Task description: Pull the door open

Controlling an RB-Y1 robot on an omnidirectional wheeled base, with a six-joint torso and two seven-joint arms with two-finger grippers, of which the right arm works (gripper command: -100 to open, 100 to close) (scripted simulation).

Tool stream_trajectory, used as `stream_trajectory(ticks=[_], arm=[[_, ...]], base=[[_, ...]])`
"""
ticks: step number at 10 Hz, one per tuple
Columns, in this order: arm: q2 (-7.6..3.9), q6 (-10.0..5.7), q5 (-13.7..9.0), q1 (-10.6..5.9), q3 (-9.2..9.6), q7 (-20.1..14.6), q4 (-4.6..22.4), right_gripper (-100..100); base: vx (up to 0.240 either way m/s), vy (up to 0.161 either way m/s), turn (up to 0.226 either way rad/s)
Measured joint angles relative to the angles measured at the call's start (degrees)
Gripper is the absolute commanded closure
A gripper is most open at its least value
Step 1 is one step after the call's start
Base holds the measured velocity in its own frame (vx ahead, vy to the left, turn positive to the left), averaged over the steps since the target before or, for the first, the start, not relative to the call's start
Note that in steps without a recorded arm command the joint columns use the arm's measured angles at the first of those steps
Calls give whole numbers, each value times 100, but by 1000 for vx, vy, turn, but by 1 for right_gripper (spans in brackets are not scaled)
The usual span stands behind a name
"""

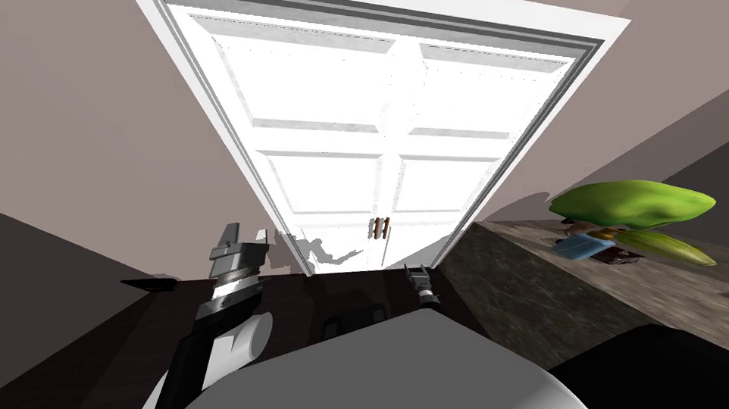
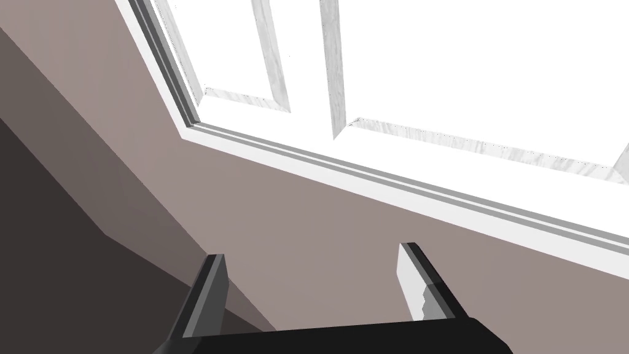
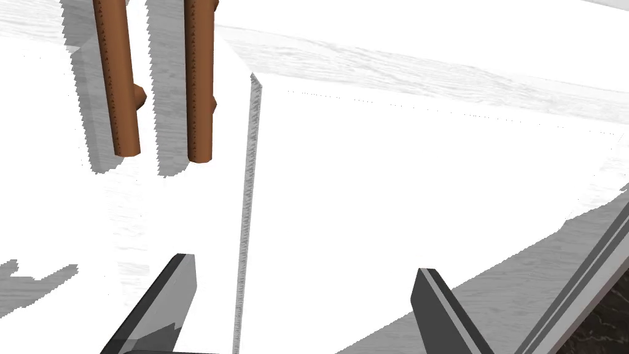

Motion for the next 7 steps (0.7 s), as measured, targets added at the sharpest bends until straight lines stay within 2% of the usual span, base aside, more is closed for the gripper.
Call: stream_trajectory(ticks=[3,4,5,6,7], arm=[[-108,-5,-126,224,-218,8,282,-100],[-171,-25,-164,296,-285,-21,394,-100],[-254,8,-220,299,-374,-58,523,-100],[-307,43,-255,440,-430,-41,418,-100],[-318,-5,-272,423,-472,-78,637,-100]], base=[[-144,-23,-53],[-138,-29,-36],[-83,-15,0],[-57,-13,-2],[-31,-17,42]])
